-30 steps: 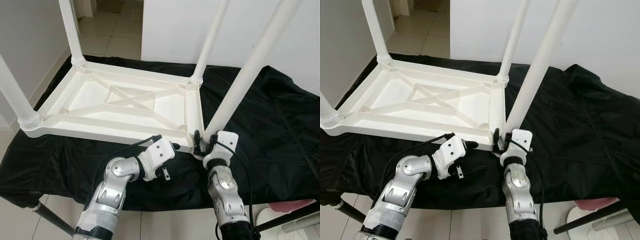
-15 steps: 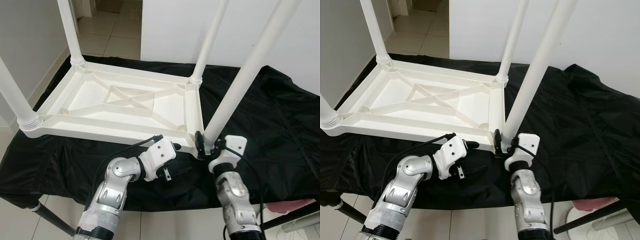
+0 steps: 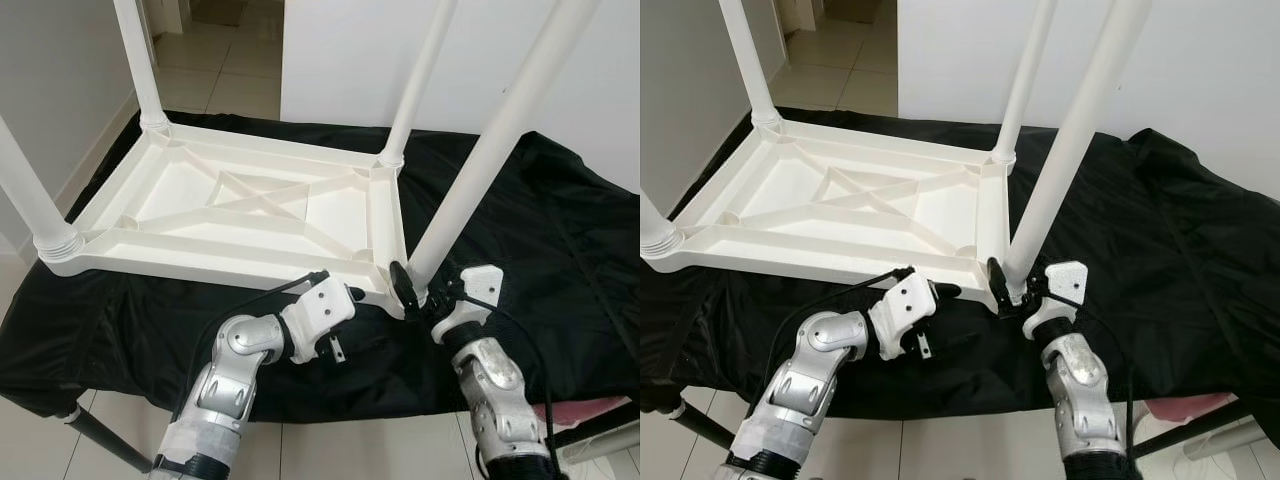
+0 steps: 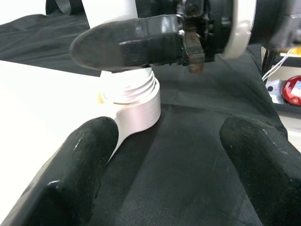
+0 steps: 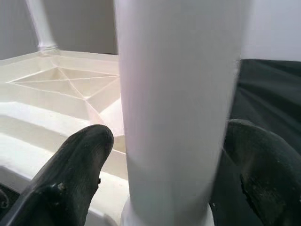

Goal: Building children table

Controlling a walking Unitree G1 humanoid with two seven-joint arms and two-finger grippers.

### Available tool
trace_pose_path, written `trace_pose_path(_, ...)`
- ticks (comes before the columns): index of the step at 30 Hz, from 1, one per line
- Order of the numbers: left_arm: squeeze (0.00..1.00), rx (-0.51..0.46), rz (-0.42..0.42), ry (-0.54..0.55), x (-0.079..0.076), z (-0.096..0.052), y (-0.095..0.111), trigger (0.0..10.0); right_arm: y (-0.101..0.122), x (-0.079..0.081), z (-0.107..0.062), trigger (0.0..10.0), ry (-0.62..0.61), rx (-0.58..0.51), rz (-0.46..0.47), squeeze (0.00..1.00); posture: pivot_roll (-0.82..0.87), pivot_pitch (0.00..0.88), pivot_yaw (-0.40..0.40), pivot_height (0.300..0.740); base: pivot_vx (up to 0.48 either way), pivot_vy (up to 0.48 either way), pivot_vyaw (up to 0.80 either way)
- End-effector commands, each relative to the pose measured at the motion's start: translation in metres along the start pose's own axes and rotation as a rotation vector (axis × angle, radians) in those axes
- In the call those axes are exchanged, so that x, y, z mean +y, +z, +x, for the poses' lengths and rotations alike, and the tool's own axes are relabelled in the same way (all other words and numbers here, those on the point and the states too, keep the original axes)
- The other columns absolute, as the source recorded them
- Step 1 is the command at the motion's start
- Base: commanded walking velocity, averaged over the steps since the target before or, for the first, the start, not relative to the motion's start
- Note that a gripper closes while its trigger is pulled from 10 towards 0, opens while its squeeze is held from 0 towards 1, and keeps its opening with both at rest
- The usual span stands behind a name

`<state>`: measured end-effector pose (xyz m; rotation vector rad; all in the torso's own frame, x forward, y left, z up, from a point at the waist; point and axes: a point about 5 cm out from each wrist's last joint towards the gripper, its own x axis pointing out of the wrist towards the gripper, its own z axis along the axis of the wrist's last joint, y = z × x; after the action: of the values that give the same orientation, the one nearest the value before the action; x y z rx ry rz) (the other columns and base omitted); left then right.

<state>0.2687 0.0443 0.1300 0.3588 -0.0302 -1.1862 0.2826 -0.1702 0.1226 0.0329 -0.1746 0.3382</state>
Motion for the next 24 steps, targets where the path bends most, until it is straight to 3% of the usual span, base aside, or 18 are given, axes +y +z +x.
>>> trace_pose_path(1, 0.00, -0.002, -0.004, 0.222, 0.010, 0.000, 0.001, 10.0, -0.004, -0.001, 0.002, 10.0, 0.045, 0.023, 0.002, 0.00, -0.01, 0.000, -0.086, 0.740, 0.000, 0.000, 0.00)
trace_pose_path(22, 0.00, -0.005, -0.004, 0.240, 0.012, -0.001, 0.004, 10.0, -0.014, -0.009, 0.012, 10.0, 0.212, 0.100, -0.031, 0.00, 0.01, 0.000, -0.091, 0.740, 0.000, 0.000, 0.00)
trace_pose_path(23, 0.00, -0.005, -0.005, 0.237, 0.012, -0.001, 0.004, 10.0, -0.015, -0.009, 0.012, 2.7, 0.222, 0.103, -0.034, 0.00, 0.01, 0.000, -0.090, 0.740, 0.000, 0.000, 0.00)
trace_pose_path(24, 0.00, -0.005, -0.005, 0.237, 0.012, -0.001, 0.004, 10.0, -0.015, -0.009, 0.012, 2.7, 0.222, 0.103, -0.034, 0.00, 0.01, 0.000, -0.090, 0.740, 0.000, 0.000, 0.00)
